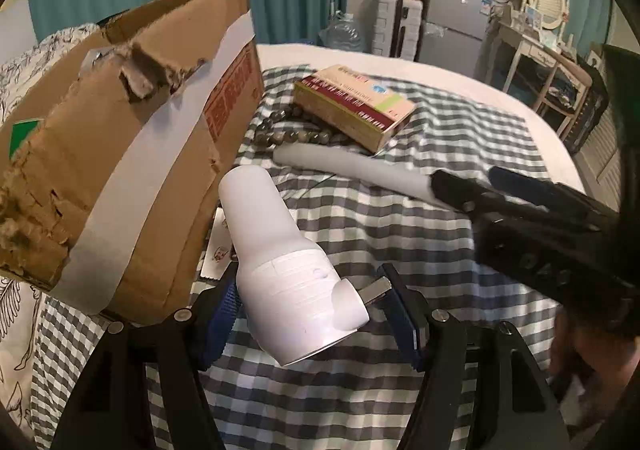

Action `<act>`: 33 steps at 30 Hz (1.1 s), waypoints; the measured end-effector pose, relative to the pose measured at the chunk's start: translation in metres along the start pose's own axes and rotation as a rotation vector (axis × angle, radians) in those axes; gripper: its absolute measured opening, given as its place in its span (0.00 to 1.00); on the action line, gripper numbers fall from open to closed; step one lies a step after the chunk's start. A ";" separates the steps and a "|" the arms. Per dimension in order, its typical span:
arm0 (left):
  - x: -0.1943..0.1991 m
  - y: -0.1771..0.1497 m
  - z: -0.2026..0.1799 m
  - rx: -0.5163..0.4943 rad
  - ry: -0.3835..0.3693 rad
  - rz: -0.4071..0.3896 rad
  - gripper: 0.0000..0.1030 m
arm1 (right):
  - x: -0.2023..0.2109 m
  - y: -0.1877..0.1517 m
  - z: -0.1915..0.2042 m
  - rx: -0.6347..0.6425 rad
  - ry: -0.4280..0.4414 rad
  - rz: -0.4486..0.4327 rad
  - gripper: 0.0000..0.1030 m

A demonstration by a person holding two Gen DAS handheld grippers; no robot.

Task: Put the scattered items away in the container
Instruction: 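Hold the white bottle in left tool while right tool grasps the grey foam tube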

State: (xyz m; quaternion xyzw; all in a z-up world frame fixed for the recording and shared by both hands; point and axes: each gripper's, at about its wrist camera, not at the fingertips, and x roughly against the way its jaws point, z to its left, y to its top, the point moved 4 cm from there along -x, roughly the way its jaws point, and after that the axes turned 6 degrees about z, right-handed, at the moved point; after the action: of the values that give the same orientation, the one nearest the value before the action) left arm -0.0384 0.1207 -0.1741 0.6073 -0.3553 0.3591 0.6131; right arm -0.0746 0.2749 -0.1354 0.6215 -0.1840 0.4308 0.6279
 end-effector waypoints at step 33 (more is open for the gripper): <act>0.080 0.018 0.007 -0.089 -0.052 -0.097 0.67 | 0.048 -0.020 0.018 0.093 -0.123 0.010 0.47</act>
State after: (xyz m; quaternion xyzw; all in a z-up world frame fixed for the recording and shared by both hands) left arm -0.0151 0.1147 -0.0951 0.6050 -0.3567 0.2968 0.6470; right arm -0.0262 0.2764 -0.1081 0.6745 -0.2051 0.4031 0.5835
